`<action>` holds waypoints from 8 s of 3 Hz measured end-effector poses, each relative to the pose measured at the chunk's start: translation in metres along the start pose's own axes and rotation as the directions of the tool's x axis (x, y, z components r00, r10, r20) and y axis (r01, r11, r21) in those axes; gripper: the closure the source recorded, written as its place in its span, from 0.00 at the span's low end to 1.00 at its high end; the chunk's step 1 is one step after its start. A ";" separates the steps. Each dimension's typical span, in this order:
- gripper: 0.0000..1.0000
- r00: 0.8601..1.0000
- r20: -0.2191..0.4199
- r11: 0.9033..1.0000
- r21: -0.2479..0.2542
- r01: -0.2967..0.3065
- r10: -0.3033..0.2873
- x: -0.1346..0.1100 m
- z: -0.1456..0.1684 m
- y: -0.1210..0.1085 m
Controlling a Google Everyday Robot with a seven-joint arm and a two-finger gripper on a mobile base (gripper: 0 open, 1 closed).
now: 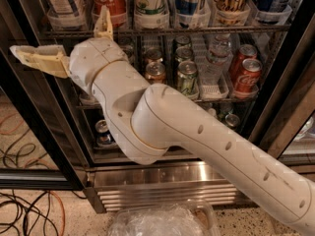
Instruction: Pick blue plastic bottle from top shelf of fridge
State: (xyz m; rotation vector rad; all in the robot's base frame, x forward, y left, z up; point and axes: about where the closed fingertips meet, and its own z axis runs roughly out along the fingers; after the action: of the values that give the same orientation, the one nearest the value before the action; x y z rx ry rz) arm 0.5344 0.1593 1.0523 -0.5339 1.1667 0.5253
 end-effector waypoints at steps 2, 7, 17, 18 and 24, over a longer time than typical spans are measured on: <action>0.00 0.999 -0.022 1.000 0.017 0.025 -0.025 0.010 0.014 0.001; 0.13 0.995 -0.024 0.987 0.123 0.100 -0.097 0.012 0.026 -0.012; 0.22 0.991 0.000 0.981 0.137 0.136 -0.137 0.010 0.083 -0.059; 0.21 0.991 0.009 0.984 0.125 0.129 -0.131 0.009 0.090 -0.053; 1.00 0.993 0.015 0.988 0.101 0.119 -0.121 0.011 0.096 -0.043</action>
Offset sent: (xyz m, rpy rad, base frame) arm 0.0198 0.0124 -0.0118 -0.0529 0.0051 -0.0605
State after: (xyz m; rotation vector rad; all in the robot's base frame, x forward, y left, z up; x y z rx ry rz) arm 0.6332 0.1889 1.0763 -0.5076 1.1272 0.3661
